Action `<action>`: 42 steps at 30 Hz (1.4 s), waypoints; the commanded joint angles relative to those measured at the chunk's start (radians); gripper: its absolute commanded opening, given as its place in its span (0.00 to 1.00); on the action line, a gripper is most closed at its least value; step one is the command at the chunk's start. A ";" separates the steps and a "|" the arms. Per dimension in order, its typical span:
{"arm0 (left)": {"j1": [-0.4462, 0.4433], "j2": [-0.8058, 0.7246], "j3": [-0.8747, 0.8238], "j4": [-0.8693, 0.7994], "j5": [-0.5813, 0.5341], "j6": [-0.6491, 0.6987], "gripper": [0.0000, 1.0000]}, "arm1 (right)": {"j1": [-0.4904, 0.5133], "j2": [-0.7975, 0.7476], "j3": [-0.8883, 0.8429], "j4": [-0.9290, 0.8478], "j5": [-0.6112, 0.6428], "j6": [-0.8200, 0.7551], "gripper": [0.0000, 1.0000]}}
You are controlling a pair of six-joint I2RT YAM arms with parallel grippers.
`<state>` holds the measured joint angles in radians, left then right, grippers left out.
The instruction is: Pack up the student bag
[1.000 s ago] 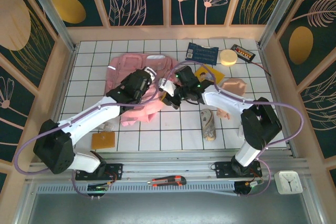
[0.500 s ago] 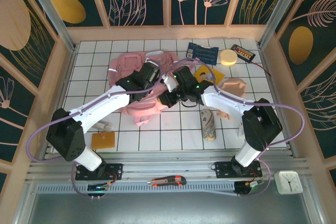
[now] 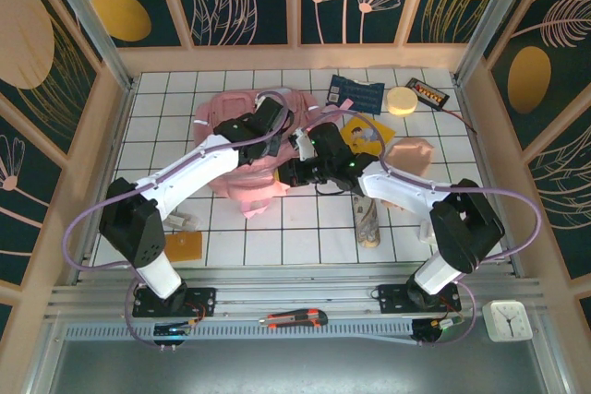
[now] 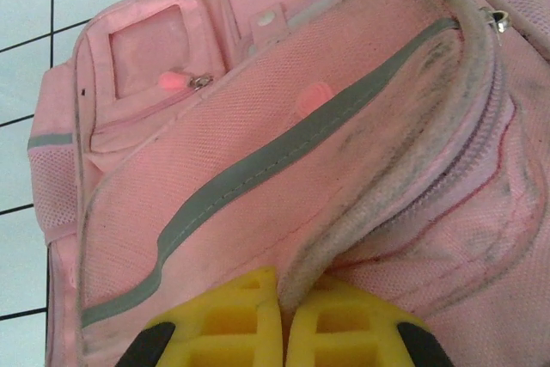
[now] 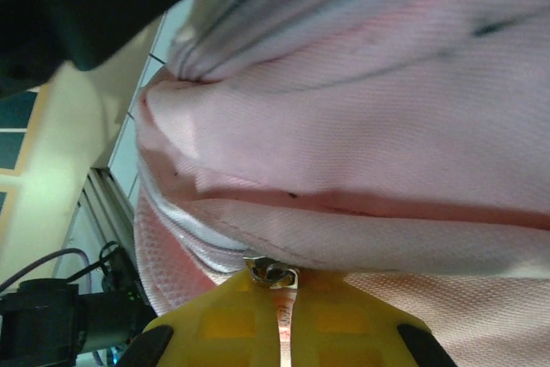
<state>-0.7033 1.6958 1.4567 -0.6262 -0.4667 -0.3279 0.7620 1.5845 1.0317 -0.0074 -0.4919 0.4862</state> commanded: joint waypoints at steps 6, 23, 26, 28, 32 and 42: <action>-0.009 -0.045 0.015 0.140 0.056 -0.014 0.00 | 0.042 0.001 0.045 0.104 -0.067 0.028 0.00; -0.010 -0.153 -0.099 0.181 -0.070 0.105 0.00 | -0.201 0.015 0.270 -0.425 -0.188 -0.154 0.00; -0.009 -0.139 -0.052 0.164 -0.084 0.134 0.00 | -0.209 0.030 0.339 -0.491 -0.148 -0.178 0.00; -0.010 -0.121 -0.016 0.143 -0.079 0.125 0.00 | -0.245 0.037 0.370 -0.470 -0.186 -0.134 0.00; -0.010 -0.090 0.034 0.119 -0.085 0.088 0.00 | -0.246 0.087 0.434 -0.473 -0.298 -0.026 0.00; -0.011 -0.080 0.049 0.168 -0.282 0.220 0.00 | -0.330 0.171 0.627 -0.850 -0.265 -0.074 0.00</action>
<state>-0.7116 1.6505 1.4925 -0.5362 -0.6182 -0.1688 0.4858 1.7485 1.5871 -0.6971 -0.8124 0.4416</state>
